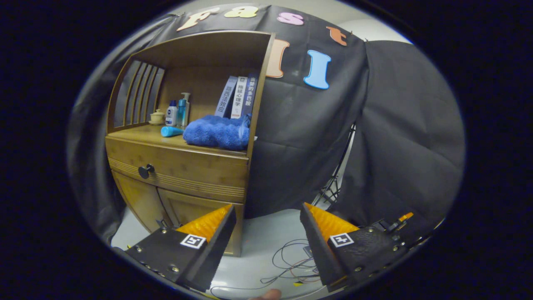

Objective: Pull open the drawer, take out the items inside it, and place them on the countertop above the cabinet.

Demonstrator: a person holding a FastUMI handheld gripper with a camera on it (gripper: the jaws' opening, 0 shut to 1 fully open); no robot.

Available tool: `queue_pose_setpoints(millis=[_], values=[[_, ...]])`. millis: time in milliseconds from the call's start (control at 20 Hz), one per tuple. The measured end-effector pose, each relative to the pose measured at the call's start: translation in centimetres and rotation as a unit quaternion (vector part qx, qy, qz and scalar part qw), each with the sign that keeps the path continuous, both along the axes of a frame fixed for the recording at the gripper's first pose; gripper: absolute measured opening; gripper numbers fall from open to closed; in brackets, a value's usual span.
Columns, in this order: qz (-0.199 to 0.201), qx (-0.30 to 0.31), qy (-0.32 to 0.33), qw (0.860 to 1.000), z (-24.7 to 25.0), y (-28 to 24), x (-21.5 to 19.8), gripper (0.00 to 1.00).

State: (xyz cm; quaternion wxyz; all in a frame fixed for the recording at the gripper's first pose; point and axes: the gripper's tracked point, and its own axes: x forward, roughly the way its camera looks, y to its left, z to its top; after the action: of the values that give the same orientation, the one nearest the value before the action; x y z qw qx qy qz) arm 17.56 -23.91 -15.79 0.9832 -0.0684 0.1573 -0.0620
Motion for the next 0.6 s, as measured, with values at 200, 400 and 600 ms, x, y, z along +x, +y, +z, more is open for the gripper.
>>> queue_pose_setpoints(millis=[200,400,600], values=[[0.001,0.009,-0.002,1.0,-0.6,-0.3,0.2,0.93],[0.006,0.012,0.0,1.0,-0.9,-0.2,0.6,0.93],[0.01,0.005,-0.002,1.0,-1.2,-0.6,0.4,0.93]])
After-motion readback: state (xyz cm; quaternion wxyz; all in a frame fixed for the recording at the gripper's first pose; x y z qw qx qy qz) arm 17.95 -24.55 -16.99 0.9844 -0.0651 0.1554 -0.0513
